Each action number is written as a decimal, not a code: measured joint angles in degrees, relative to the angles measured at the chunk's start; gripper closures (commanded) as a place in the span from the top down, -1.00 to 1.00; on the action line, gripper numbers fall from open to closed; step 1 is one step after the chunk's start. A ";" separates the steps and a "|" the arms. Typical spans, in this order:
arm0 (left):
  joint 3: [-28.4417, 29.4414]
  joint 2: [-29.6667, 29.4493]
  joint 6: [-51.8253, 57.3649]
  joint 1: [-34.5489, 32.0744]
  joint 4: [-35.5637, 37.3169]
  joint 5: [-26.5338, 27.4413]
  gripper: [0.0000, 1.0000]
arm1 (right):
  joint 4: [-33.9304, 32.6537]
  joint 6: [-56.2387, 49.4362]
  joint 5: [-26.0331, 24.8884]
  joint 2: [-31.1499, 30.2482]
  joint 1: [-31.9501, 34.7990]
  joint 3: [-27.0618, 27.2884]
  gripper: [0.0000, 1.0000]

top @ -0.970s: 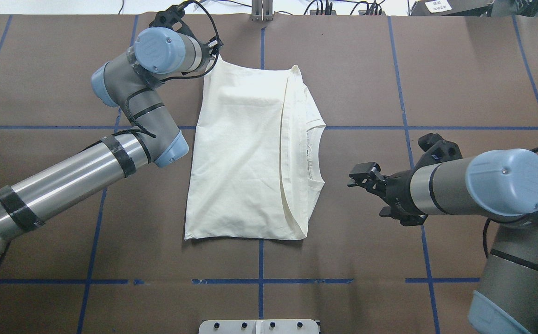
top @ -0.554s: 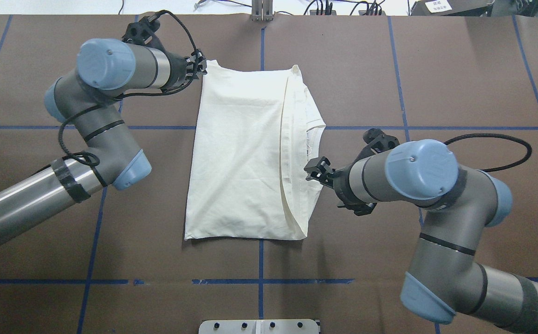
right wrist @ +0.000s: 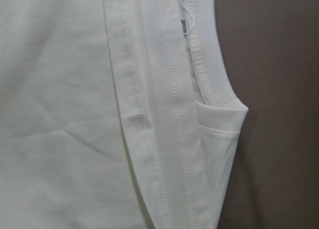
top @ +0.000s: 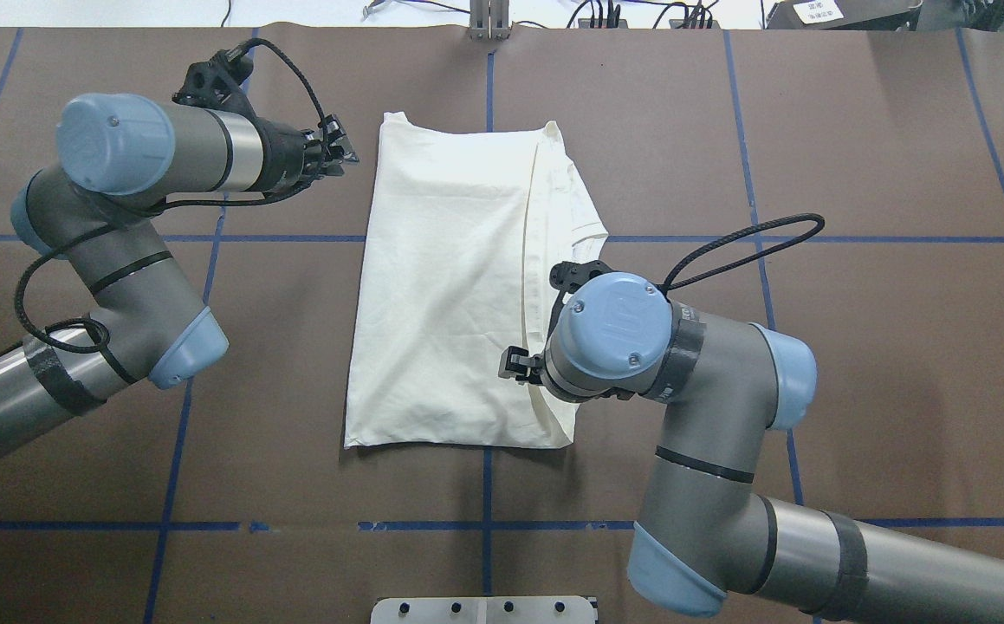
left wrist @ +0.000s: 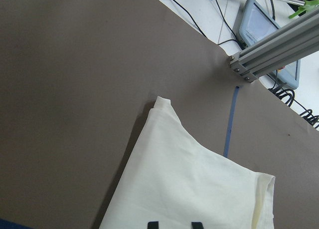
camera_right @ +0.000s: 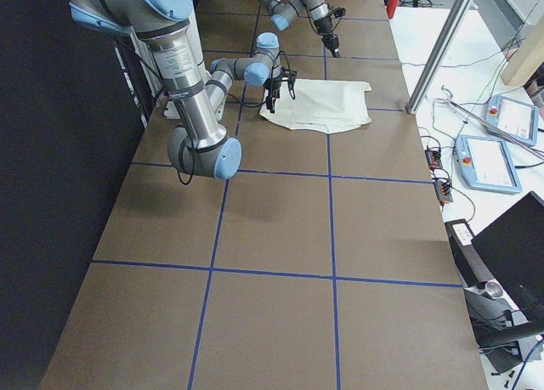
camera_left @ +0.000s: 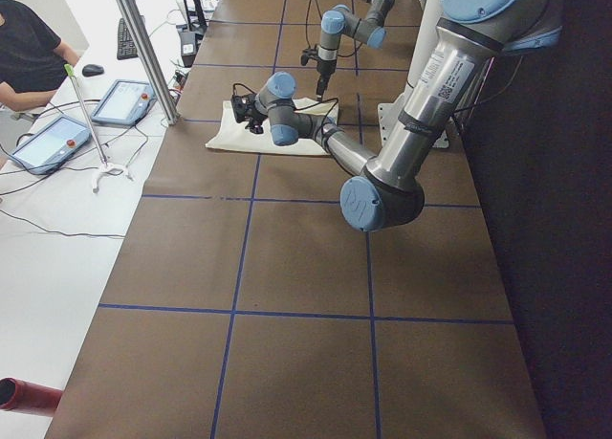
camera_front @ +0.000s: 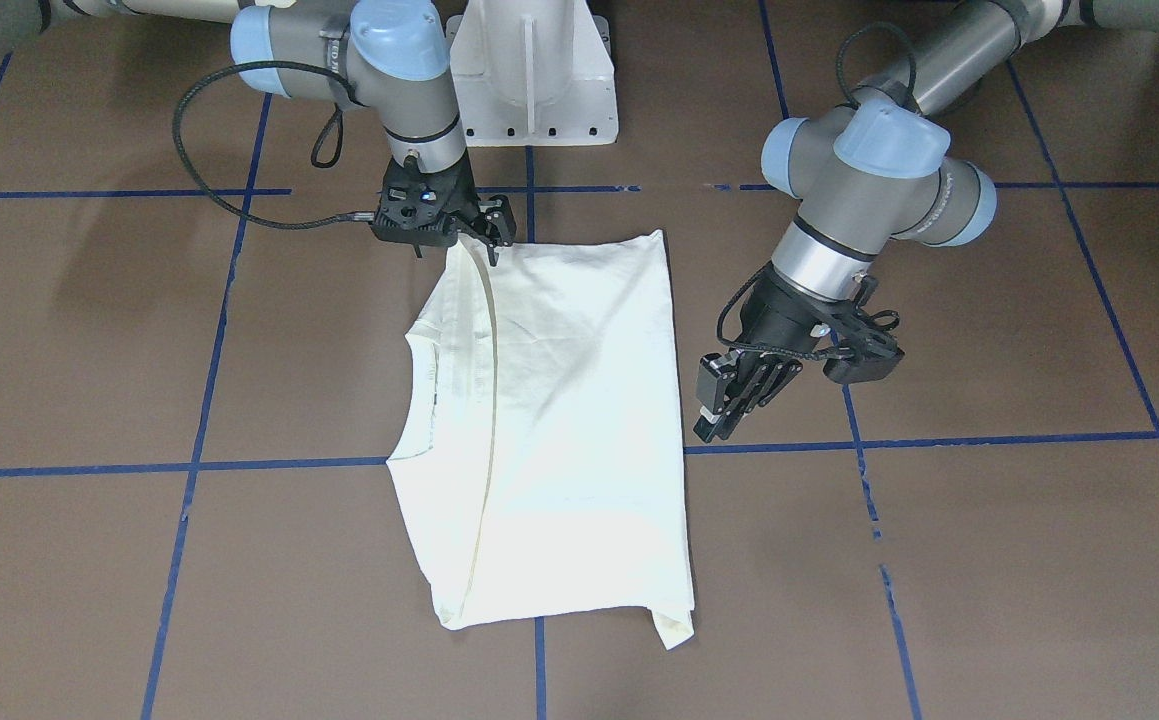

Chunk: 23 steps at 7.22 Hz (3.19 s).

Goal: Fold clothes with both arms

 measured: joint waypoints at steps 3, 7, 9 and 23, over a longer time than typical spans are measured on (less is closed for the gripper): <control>-0.12 0.04 0.01 0.01 0.00 -0.07 -0.33 | -4.27 -11.14 -2.47 2.72 -1.68 -5.47 1.00; -0.38 0.11 0.01 -0.06 0.00 -0.11 -0.34 | -10.20 -18.01 -3.73 -5.84 -1.63 1.36 1.00; -1.09 0.15 0.01 -0.16 0.05 -0.12 -0.35 | -10.68 -17.47 -4.27 -6.63 -2.31 4.80 1.00; -2.77 1.74 0.10 -0.42 0.09 -0.09 -0.38 | 9.58 36.66 -6.67 -4.23 -5.59 -1.51 -0.09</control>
